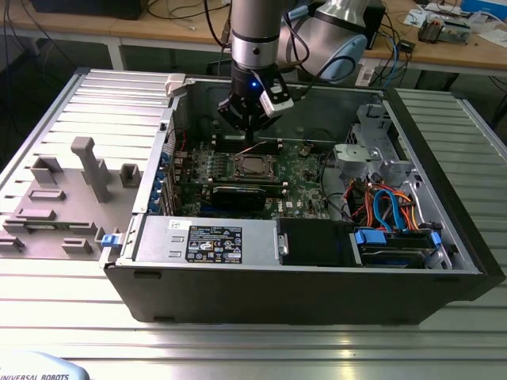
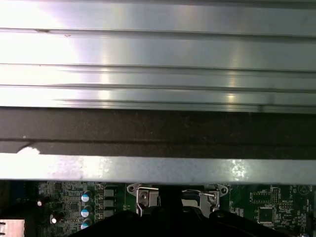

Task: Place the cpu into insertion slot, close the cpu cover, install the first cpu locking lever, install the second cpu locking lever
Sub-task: 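Install the first cpu locking lever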

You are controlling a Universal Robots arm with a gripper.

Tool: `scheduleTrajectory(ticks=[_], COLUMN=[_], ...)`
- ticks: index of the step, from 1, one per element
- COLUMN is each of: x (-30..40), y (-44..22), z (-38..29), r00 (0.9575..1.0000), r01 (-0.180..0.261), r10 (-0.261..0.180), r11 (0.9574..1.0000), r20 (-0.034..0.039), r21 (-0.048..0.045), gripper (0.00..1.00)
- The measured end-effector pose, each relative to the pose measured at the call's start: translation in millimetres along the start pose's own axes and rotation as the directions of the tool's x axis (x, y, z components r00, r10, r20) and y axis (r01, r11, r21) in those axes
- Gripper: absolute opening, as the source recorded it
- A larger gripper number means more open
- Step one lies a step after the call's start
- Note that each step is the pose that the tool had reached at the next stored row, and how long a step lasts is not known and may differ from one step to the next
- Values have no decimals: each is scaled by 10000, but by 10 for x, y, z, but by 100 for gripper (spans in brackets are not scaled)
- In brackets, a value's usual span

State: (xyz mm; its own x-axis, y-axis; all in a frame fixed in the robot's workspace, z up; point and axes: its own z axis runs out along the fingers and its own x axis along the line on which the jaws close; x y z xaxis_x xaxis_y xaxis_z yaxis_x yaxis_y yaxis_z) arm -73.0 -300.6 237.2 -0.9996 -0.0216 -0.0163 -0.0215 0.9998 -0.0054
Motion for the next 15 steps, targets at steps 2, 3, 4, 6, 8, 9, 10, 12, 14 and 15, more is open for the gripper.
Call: scheduleTrajectory(ticks=[2, 3, 4, 6, 8, 9, 10, 12, 14, 15], x=[-1, -3, -9, -12, -12, -13, -15, -23, -33, -35], y=[2, 3, 3, 3, 3, 4, 8, 22, 31, 32], z=[8, 13, 21, 30, 38, 44, 49, 55, 61, 63], r00=[9999, 9998, 9998, 9998, 9998, 9998, 9998, 9998, 9998, 9998], r01=[120, 188, 215, 215, 214, 216, 215, 216, 215, 215], r10=[-120, -188, -215, -215, -214, -216, -215, -216, -215, -215], r11=[9999, 9998, 9998, 9998, 9998, 9998, 9998, 9998, 9998, 9998], r20=[0, 1, 0, 0, -1, 0, -1, 0, 0, 0], r21=[-2, -3, -3, -4, -3, -3, -2, -3, -4, -4], gripper=[11, 11, 11, 11, 11, 11, 11, 11, 11, 11])
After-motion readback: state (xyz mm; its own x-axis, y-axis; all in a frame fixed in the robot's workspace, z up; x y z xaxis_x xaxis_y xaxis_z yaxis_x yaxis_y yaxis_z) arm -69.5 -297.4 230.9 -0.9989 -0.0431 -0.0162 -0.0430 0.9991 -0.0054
